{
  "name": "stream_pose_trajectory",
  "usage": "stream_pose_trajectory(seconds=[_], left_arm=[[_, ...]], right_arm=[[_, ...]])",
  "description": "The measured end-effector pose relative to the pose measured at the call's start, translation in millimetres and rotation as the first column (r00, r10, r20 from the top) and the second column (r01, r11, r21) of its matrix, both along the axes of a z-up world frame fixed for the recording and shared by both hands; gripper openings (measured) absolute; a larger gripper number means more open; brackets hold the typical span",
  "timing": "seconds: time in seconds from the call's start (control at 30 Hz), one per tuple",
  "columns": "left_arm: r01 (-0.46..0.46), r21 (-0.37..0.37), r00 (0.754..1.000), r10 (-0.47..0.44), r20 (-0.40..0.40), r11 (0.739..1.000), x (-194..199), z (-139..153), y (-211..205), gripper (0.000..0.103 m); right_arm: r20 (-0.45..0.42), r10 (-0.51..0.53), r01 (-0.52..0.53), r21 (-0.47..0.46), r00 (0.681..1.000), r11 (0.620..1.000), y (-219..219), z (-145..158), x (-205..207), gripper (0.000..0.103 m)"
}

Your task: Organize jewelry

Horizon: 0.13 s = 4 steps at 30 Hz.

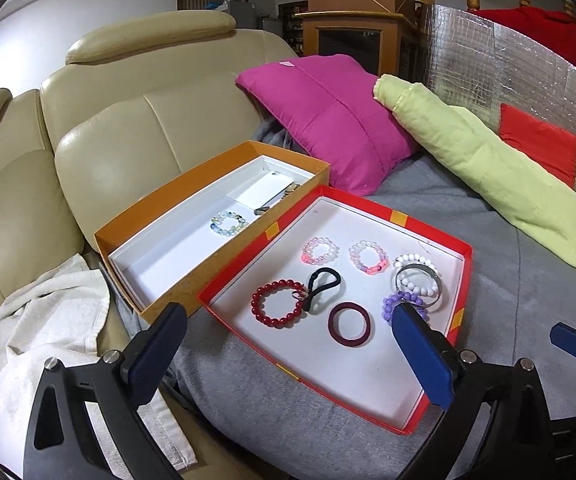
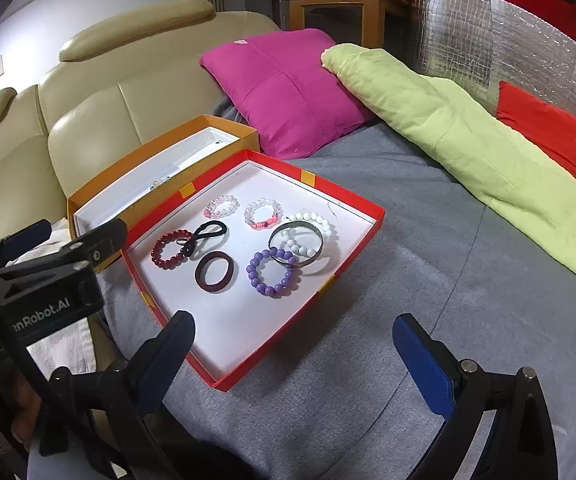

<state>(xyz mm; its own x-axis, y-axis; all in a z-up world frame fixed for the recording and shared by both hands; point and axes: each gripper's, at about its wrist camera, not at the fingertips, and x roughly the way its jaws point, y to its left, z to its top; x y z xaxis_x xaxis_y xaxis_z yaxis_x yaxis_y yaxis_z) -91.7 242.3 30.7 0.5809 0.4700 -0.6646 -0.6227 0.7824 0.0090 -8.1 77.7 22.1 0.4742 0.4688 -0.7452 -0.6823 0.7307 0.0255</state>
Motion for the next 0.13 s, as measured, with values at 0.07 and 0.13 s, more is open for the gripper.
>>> stream_pose_trajectory(seconds=[0.07, 0.13], left_arm=[[0.002, 0.003, 1.000, -0.002, 0.000, 1.000, 0.5, 0.0, -0.2, 0.102], [0.011, 0.005, 1.000, -0.011, -0.001, 1.000, 1.2, 0.1, -0.9, 0.102]], right_arm=[[-0.001, -0.001, 0.001, 0.000, 1.000, 1.000, 0.1, -0.4, 0.4, 0.101], [-0.006, -0.004, 0.004, 0.000, 1.000, 1.000, -0.1, -1.4, 1.5, 0.101]])
